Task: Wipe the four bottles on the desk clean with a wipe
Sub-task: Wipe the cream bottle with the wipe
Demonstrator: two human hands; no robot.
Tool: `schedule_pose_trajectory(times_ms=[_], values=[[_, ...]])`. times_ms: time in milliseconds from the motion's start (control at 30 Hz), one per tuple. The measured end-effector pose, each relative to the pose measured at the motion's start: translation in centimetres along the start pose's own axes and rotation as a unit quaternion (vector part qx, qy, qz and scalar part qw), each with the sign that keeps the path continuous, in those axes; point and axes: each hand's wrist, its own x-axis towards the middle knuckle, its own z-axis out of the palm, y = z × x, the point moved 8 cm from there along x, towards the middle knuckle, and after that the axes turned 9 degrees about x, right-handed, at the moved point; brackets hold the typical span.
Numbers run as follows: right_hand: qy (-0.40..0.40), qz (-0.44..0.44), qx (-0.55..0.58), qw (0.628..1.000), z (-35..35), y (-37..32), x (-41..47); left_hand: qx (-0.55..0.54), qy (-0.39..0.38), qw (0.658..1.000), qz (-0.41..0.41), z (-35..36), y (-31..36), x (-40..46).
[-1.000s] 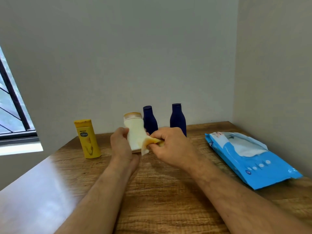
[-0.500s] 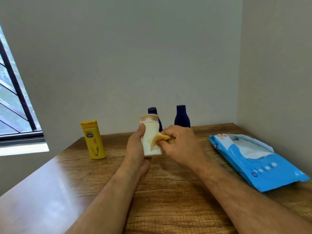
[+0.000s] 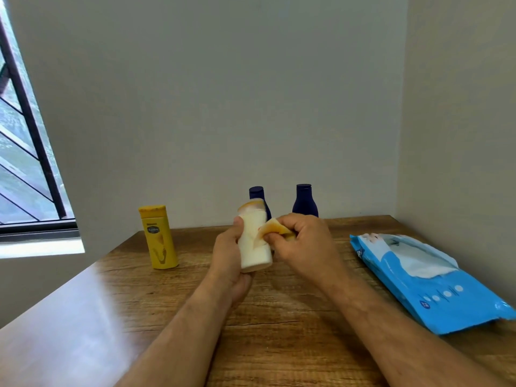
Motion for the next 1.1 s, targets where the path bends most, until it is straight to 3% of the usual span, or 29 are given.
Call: schedule_pose_trajectory(times_ms=[100,167,333,467,700,800,933,1033,1100], values=[[-0.050,-0.026,0.006,0.998,1.1,-1.0,-0.4,-0.104,0.005,0.994,0.022,-0.9,1.0,0.5],[-0.043,-0.039,0.004,0.998,1.2,-1.4,-0.3,-0.115,-0.010,0.993,0.025,-1.0,1.4,0.7],[0.059,-0.013,0.019,0.998,-0.8,-0.7,0.0,0.104,-0.092,0.989,0.055,1.0,0.3,-0.3],[0.131,-0.021,-0.038,0.990,-2.5,-1.0,0.0,0.133,-0.158,0.973,0.107,2.4,0.1,-0.3],[0.046,-0.018,-0.017,0.999,-0.5,-0.8,0.0,0.164,-0.124,0.963,0.172,1.9,1.4,-0.6],[0.077,-0.025,-0.004,0.997,-0.9,-1.0,0.1,0.193,-0.130,0.956,0.181,2.0,1.3,-0.5],[0.140,-0.031,0.025,0.989,-2.2,-1.3,-0.1,0.327,-0.099,0.904,0.257,2.3,1.9,-0.8],[0.085,-0.075,0.012,0.993,-1.0,-2.9,-0.7,0.374,-0.066,0.872,0.308,2.3,2.7,-1.3],[0.033,-0.133,-0.042,0.990,0.6,-4.3,-1.2,0.447,-0.069,0.830,0.326,2.6,2.5,-1.6]])
